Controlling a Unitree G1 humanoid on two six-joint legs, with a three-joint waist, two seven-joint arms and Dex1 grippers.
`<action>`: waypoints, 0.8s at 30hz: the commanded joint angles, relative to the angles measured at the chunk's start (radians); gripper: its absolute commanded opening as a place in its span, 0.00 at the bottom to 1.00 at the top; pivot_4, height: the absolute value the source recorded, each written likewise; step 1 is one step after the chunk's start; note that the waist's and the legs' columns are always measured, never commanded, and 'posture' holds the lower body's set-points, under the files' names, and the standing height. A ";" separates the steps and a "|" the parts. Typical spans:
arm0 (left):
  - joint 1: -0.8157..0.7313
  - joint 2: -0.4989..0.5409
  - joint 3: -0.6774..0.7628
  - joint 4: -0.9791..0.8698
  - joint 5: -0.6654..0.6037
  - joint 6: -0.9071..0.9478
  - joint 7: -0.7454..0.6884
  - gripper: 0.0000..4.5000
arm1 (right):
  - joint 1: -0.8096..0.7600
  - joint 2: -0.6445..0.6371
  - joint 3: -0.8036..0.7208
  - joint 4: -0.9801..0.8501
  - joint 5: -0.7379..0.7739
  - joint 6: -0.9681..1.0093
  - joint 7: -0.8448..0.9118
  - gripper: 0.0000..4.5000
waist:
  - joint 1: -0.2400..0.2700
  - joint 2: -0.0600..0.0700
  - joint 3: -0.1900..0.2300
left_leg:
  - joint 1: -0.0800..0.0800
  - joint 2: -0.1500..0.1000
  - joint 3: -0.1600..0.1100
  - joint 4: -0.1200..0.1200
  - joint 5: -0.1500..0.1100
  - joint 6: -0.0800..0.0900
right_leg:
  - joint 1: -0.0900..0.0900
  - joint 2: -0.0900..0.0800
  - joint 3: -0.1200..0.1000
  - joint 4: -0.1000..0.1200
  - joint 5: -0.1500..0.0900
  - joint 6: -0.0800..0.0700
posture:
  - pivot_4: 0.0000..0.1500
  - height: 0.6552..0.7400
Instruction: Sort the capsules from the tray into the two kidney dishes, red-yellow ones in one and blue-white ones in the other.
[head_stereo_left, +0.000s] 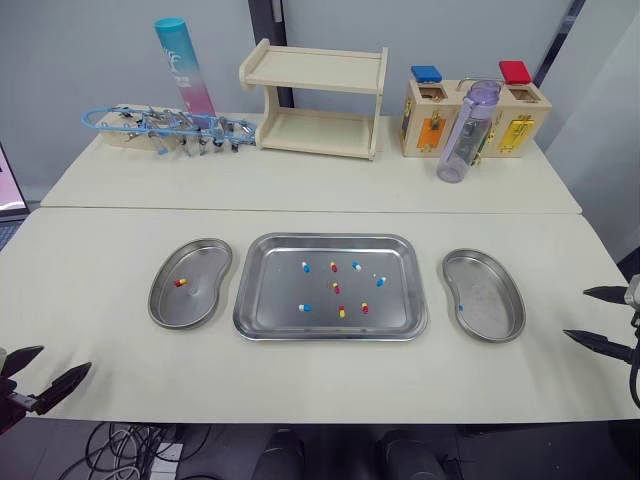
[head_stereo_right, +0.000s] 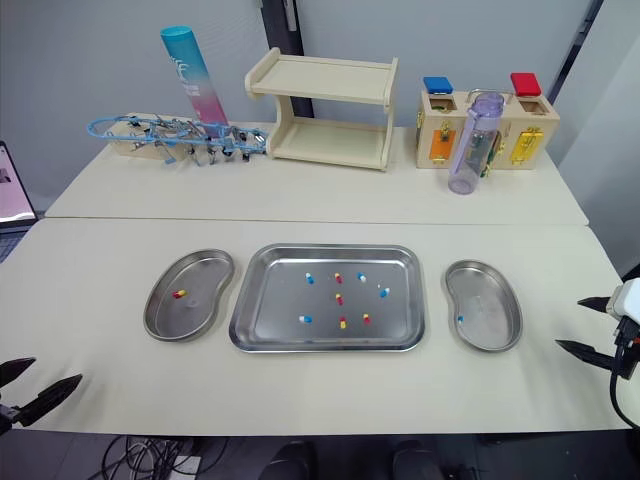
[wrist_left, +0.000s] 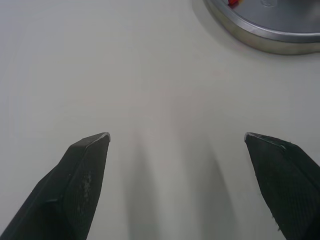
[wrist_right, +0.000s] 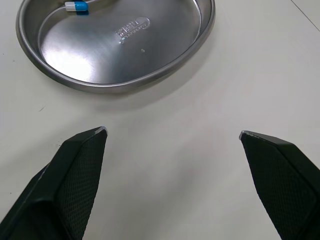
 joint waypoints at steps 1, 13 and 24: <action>0.052 -0.027 0.017 -0.091 -0.060 -0.011 -0.049 0.99 | -0.024 -0.035 -0.001 0.023 -0.006 -0.020 0.025 1.00 | 0.000 0.000 0.000 | 0.000 0.000 0.000 0.000 0.000 0.000 | 0.000 0.000 0.000 0.000 0.000 0.000 | 1.00 1.00; 0.121 -0.156 -0.161 -0.584 -0.263 0.048 -0.140 0.99 | -0.023 -0.093 -0.003 0.051 0.006 -0.001 0.131 1.00 | 0.002 0.002 -0.001 | 0.000 0.000 0.001 0.000 0.000 0.000 | 0.003 0.000 0.000 -0.005 0.001 0.001 | 1.00 1.00; 0.024 -0.269 -0.345 -0.552 -0.192 -0.073 -0.097 0.99 | -0.136 0.006 0.042 -0.415 0.232 0.299 0.006 1.00 | -0.003 0.006 -0.003 | 0.000 0.000 0.002 0.001 0.000 0.000 | 0.003 0.000 0.001 -0.005 0.001 0.001 | 1.00 1.00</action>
